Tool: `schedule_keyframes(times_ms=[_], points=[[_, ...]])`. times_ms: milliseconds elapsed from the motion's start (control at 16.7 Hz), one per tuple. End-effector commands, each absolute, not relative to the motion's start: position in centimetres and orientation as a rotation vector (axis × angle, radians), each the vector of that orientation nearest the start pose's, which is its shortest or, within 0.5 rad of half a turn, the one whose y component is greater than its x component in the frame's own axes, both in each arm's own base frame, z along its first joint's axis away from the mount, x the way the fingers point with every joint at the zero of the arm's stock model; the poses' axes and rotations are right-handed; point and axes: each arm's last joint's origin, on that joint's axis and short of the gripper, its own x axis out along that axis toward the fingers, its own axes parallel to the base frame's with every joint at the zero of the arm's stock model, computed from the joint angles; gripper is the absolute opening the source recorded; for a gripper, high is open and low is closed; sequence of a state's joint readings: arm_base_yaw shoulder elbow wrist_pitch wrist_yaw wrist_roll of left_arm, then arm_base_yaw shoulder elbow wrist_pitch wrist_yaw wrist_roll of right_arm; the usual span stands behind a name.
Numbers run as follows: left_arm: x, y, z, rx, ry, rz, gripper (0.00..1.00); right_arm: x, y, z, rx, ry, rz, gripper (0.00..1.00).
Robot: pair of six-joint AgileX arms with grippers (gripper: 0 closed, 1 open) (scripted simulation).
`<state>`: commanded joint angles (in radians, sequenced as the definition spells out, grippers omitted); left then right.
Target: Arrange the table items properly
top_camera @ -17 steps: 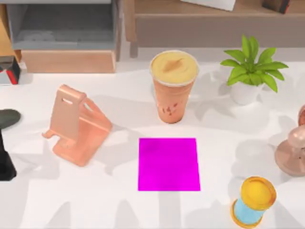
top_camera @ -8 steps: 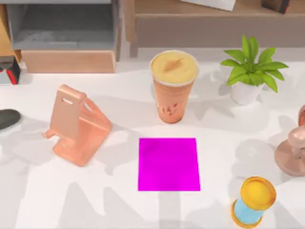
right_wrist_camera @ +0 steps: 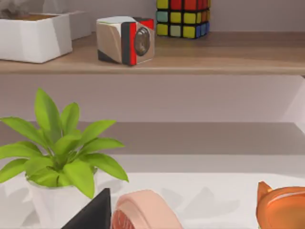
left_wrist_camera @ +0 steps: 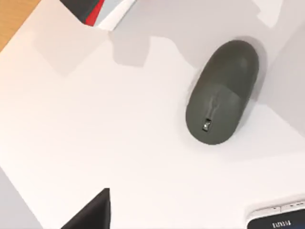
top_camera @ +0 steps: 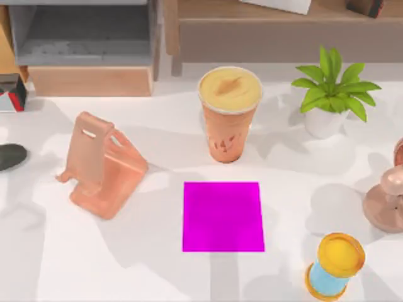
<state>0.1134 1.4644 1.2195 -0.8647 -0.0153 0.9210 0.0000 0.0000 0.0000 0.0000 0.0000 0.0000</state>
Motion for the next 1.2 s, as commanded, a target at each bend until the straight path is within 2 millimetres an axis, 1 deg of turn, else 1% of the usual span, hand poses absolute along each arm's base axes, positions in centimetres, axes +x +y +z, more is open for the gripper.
schedule_keyframes(times_ms=[120, 240, 360, 480, 660, 1020, 1200], points=[[32.6, 4.3, 26.0, 0.807, 1.176, -0.513, 1.0, 10.6, -0.1, 16.0, 0.0, 0.0, 0.0, 1.0], [35.6, 4.8, 24.4, 0.838, 1.258, -0.627, 1.0, 10.6, -0.1, 16.0, 0.0, 0.0, 0.0, 1.0], [37.9, 5.3, 22.6, 0.857, 1.321, -0.73, 1.0, 10.6, -0.1, 16.0, 0.0, 0.0, 0.0, 1.0], [39.5, 5.6, 21.0, 0.866, 1.365, -0.812, 1.0, 10.6, -0.1, 16.0, 0.0, 0.0, 0.0, 1.0], [40.7, 5.8, 19.7, 0.871, 1.394, -0.876, 1.0, 10.6, -0.1, 16.0, 0.0, 0.0, 0.0, 1.0], [40.7, 5.6, 19.5, 0.874, 1.395, -0.882, 1.0, 10.6, -0.1, 16.0, 0.0, 0.0, 0.0, 1.0], [40.9, 5.7, 17.5, 0.87, 1.398, -0.882, 1.0, 10.6, -0.1, 16.0, 0.0, 0.0, 0.0, 1.0]])
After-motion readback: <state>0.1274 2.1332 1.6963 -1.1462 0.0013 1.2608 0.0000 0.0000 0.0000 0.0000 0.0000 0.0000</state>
